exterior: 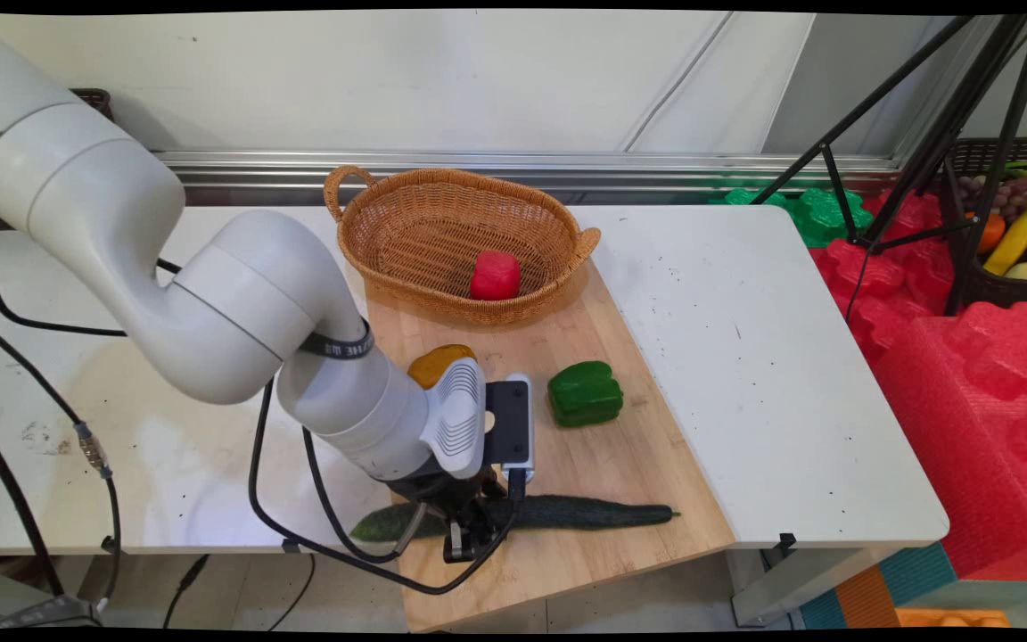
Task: Place the picked object in the vegetable basket
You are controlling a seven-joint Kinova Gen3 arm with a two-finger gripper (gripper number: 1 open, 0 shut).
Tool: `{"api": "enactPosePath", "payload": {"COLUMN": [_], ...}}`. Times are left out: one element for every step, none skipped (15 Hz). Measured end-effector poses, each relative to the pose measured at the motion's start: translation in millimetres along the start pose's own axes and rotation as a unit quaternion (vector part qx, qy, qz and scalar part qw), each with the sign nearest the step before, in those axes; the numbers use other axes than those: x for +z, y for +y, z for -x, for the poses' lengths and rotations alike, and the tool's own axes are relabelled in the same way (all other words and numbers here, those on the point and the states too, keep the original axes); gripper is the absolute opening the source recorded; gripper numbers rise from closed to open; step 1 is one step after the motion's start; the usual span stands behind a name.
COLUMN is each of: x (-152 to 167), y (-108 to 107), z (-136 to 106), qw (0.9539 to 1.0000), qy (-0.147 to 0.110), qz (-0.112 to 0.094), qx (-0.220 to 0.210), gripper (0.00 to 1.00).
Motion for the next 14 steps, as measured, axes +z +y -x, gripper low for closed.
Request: {"api": "enactPosePath", "payload": {"x": [-2, -3, -8, -13, -19, -28, -37, -44, -54, -61, -72, -82, -96, -107], "y": [0, -1, -1, -2, -4, -6, -9, -12, -16, -19, -25, -31, -41, -49], "z": [1, 1, 1, 1, 0, -1, -1, -2, -3, -3, -4, -5, -5, -5], "qw": [1.0000, 1.0000, 0.9999, 0.9998, 0.9996, 0.9993, 0.9989, 0.9986, 0.9980, 0.9975, 0.9966, 0.9956, 0.9939, 0.9925], "qy": [0.001, 0.002, 0.005, 0.008, 0.012, 0.019, 0.024, 0.028, 0.035, 0.039, 0.046, 0.052, 0.060, 0.066], "qz": [-0.003, -0.006, -0.010, -0.014, -0.018, -0.024, -0.029, -0.033, -0.040, -0.045, -0.054, -0.063, -0.077, -0.089], "qx": [0.003, 0.006, 0.010, 0.014, 0.018, 0.023, 0.028, 0.030, 0.035, 0.038, 0.043, 0.047, 0.051, 0.052], "gripper": [0.00, 0.00, 0.00, 0.00, 0.00, 0.00, 0.00, 0.00, 0.00, 0.00, 0.00, 0.00, 0.00, 0.00]}}
